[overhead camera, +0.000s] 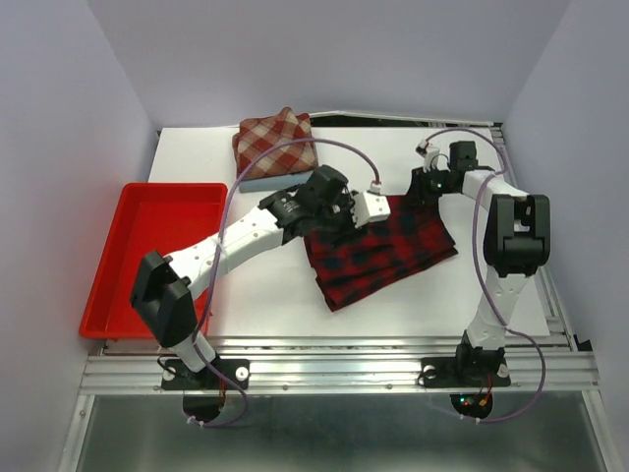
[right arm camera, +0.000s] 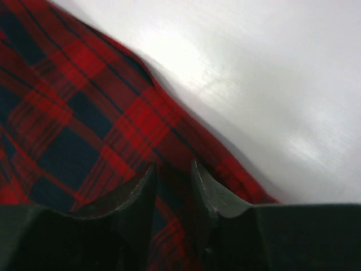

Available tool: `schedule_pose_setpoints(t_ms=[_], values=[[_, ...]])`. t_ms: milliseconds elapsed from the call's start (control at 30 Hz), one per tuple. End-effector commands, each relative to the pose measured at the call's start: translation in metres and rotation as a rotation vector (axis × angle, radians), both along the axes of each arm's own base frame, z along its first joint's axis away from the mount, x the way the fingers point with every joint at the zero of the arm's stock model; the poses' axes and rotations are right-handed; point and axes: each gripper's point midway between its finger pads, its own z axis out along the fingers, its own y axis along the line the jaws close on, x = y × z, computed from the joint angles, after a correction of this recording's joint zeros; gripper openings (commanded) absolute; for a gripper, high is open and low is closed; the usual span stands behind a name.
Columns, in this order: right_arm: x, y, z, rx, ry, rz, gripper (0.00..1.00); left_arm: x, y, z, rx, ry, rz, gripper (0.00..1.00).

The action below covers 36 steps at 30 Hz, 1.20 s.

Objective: Fold and stack the skirts
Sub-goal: Fold the skirt

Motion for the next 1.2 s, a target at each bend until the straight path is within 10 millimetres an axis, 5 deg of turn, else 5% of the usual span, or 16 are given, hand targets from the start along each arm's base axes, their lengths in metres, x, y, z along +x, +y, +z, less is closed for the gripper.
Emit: schedule_pose_setpoints(t_ms=[0,100,300,433,633,767,800,900,933,1067,1100,1167], values=[[-0.048,-0.017,-0.015,-0.130,0.047,0.076,0.34,-0.087,0.018,-0.051,0.113,0.303,-0.107,0.56],[-0.098,-0.022,-0.023,-0.178,0.141,0.115,0.29,-0.129,0.029,-0.075,0.152,0.388,-0.173,0.49],[-0.168,-0.019,-0.011,-0.184,0.253,0.165,0.23,-0.166,0.024,-0.102,0.186,0.496,-0.207,0.41],[-0.192,-0.012,0.001,-0.140,0.318,0.189,0.23,-0.154,0.019,-0.139,0.262,0.520,-0.118,0.41],[-0.211,-0.012,0.009,-0.135,0.356,0.231,0.23,-0.090,0.029,-0.182,0.277,0.570,0.118,0.34],[-0.166,-0.010,0.049,-0.094,0.243,0.124,0.26,-0.064,0.045,-0.195,0.316,0.567,0.184,0.32],[-0.133,-0.011,0.076,-0.082,0.135,0.091,0.30,-0.062,0.048,-0.198,0.334,0.560,0.184,0.31],[-0.086,-0.009,0.104,-0.010,0.074,0.003,0.40,-0.065,0.055,-0.204,0.371,0.558,0.160,0.30],[-0.056,-0.009,0.129,0.002,-0.028,-0.019,0.42,-0.066,0.058,-0.206,0.385,0.551,0.157,0.30],[0.013,-0.012,0.142,0.038,-0.122,-0.090,0.56,-0.066,0.076,-0.211,0.451,0.515,0.145,0.30],[0.029,-0.013,0.120,0.040,-0.087,-0.097,0.56,-0.067,0.081,-0.213,0.466,0.506,0.144,0.30],[0.053,-0.015,0.119,0.040,-0.108,-0.100,0.60,-0.067,0.085,-0.212,0.482,0.494,0.135,0.30]])
